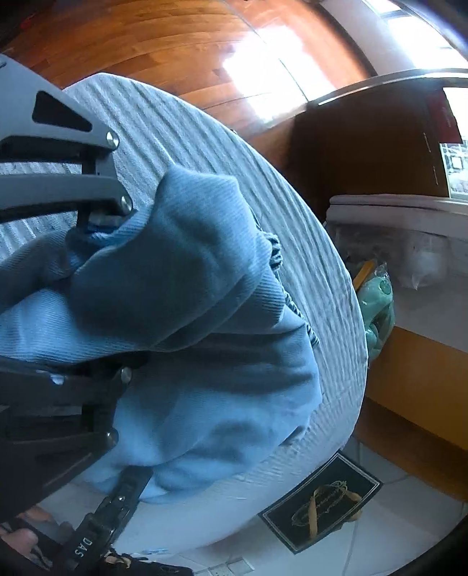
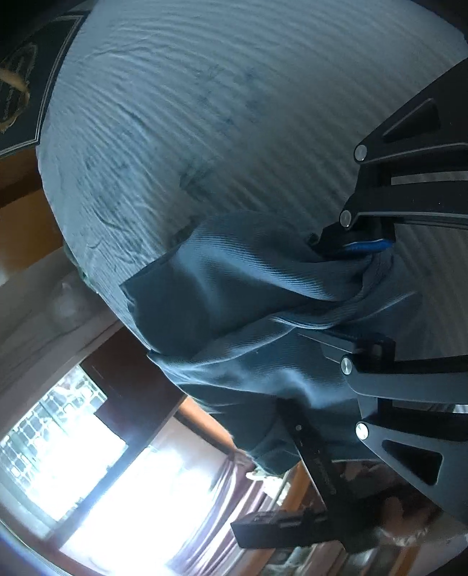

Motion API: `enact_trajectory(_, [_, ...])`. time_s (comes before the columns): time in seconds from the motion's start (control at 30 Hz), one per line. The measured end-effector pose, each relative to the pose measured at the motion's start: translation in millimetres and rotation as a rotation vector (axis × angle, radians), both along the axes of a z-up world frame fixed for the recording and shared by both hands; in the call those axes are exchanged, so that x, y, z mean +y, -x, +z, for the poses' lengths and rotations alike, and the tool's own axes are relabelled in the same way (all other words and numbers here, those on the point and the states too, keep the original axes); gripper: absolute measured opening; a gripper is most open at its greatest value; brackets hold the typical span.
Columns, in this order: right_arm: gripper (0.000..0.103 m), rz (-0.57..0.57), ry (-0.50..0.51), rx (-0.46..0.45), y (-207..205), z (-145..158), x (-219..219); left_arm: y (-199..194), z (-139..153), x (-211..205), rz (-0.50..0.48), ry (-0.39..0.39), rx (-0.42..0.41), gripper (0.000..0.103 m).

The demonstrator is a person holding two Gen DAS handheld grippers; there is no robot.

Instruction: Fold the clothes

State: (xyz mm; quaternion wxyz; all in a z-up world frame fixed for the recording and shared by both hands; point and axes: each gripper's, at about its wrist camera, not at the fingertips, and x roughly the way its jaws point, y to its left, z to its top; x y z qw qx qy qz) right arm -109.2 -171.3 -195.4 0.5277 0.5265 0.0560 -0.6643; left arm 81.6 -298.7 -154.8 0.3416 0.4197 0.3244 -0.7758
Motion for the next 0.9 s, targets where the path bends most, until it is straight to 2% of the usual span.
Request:
enact_trajectory(0.23, [0.032, 0.001, -0.034, 0.043, -6.4, 1.5, -9.9, 2.0, -1.5, 0.9, 0.003, 0.026, 0.003, 0.045])
enact_trajectory(0.33, [0.030, -0.006, -0.054, 0.051, -8.3, 2.5, -13.2, -0.5, -0.3, 3.2, 0.000, 0.023, 0.018, 0.035])
enact_trajectory(0.47, [0.027, 0.009, -0.063, 0.075, -7.2, 2.5, -15.4, 0.9, 6.4, 10.4, -0.025, 0.049, 0.036, 0.035])
enact_trajectory(0.5, [0.026, 0.015, -0.066, 0.088, -7.9, 3.0, -16.7, 1.4, 11.6, 14.6, -0.034, 0.056, 0.042, 0.031])
enact_trajectory(0.53, [0.025, 0.020, -0.067, 0.101, -8.8, 4.6, -17.2, 2.0, 16.8, 18.8, -0.043, 0.063, 0.048, 0.023])
enact_trajectory(0.57, [0.023, 0.022, -0.064, 0.112, -10.4, 8.0, -16.1, 2.6, 22.0, 23.0, -0.053, 0.071, 0.055, 0.020])
enact_trajectory(0.77, [0.019, -0.004, -0.002, 0.173, -11.8, 49.6, 14.8, 6.0, 53.4, 48.2, -0.110, 0.113, 0.091, 0.017])
enact_trajectory(0.9, [0.018, -0.044, 0.022, 0.248, -9.9, 90.3, 54.5, 22.6, 83.1, 89.8, -0.211, 0.129, 0.123, 0.017])
